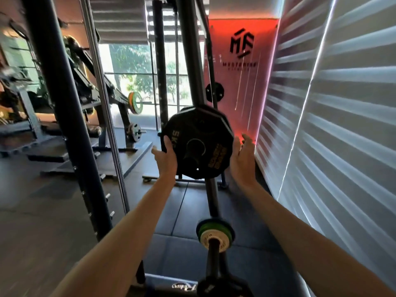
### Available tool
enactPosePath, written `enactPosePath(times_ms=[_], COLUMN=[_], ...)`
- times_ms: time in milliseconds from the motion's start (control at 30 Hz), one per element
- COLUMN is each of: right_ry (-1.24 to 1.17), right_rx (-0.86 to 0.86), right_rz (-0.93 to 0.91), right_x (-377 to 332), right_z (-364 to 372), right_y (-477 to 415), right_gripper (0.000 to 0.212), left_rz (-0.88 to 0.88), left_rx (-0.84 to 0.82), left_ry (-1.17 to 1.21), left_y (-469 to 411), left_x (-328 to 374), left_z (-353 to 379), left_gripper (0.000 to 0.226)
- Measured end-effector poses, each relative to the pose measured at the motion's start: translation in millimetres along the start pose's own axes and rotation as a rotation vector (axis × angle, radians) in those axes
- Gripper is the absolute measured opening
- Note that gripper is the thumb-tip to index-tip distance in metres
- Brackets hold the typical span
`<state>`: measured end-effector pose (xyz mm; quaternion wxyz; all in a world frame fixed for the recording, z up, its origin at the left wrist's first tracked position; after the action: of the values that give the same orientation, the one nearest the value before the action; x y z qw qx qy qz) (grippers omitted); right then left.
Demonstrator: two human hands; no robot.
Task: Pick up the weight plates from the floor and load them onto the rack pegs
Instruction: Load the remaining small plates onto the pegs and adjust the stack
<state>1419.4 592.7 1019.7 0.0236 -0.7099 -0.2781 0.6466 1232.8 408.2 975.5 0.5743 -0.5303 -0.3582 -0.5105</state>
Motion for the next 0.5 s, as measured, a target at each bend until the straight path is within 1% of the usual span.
enactPosePath(times_ms=[33, 100, 200, 333, 500], right_ry=[0.024, 0.088, 0.089, 0.016, 0.072], right_rx=[-0.017, -0.078, -0.141, -0.126, -0.112], right_rz=[-0.067, -0.132, -0.121, -0.151, -0.098], right_x=[-14, -26, -22, -15, 2], right_z=[4, 17, 35, 41, 52], right_y=[-2, -9, -20, -25, -48], right_gripper=[0.044, 0.050, 0.057, 0.052, 0.054], left_rz=[0.025, 0.062, 0.064, 0.089, 0.152], left_rx=[-0.022, -0.068, -0.061, -0.051, -0.097], left_ry=[-0.014, -0.042, -0.080, -0.130, -0.107], left_y=[-3, -14, -20, -27, -46], left_x=[3, 2, 3, 4, -2], left_z=[5, 15, 23, 31, 41], left_gripper=[0.079, 0.076, 0.070, 0.070, 0.073])
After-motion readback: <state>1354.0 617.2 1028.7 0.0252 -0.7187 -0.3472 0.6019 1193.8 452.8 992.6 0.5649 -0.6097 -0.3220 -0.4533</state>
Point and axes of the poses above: each hand's wrist, its own y-axis away from the middle knuckle, its own z-axis out of the palm, x = y × z, the point moved 8 cm from there along -y, towards the middle knuckle, and after that the axes turned 12 degrees about z, right-handed, at the moved point
